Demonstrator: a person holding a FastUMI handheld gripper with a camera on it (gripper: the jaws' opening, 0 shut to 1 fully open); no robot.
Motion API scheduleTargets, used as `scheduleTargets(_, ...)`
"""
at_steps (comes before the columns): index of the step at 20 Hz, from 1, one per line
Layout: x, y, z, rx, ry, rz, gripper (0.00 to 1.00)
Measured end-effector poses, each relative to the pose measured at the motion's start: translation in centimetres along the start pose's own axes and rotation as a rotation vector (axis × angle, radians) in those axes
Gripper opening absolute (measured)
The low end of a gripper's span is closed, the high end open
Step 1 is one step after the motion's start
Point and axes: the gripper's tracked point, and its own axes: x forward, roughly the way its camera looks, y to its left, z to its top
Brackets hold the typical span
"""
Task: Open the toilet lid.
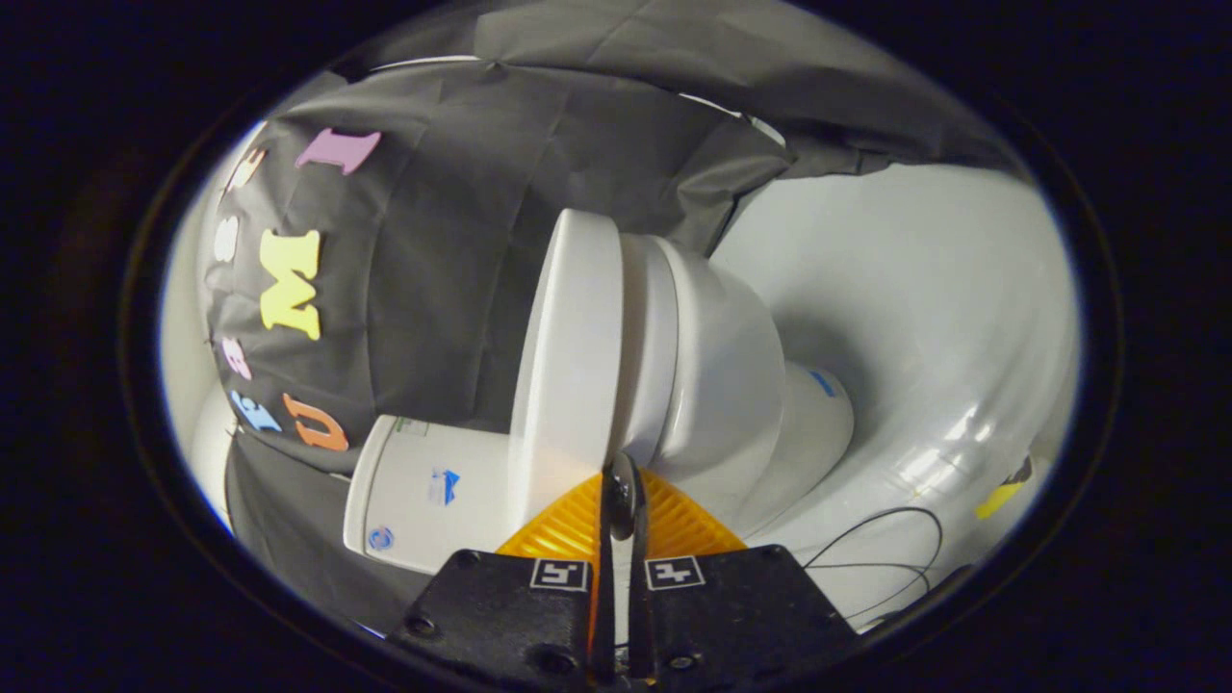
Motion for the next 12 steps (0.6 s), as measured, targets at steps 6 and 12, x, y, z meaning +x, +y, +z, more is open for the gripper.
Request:
scheduleTargets(6,-0.19,0.08,0.39,0.125,0.009,0.021,0.06)
scheduleTargets(12,-0.27,0.32,0.44,0.118,0.009,-0.049,0.06)
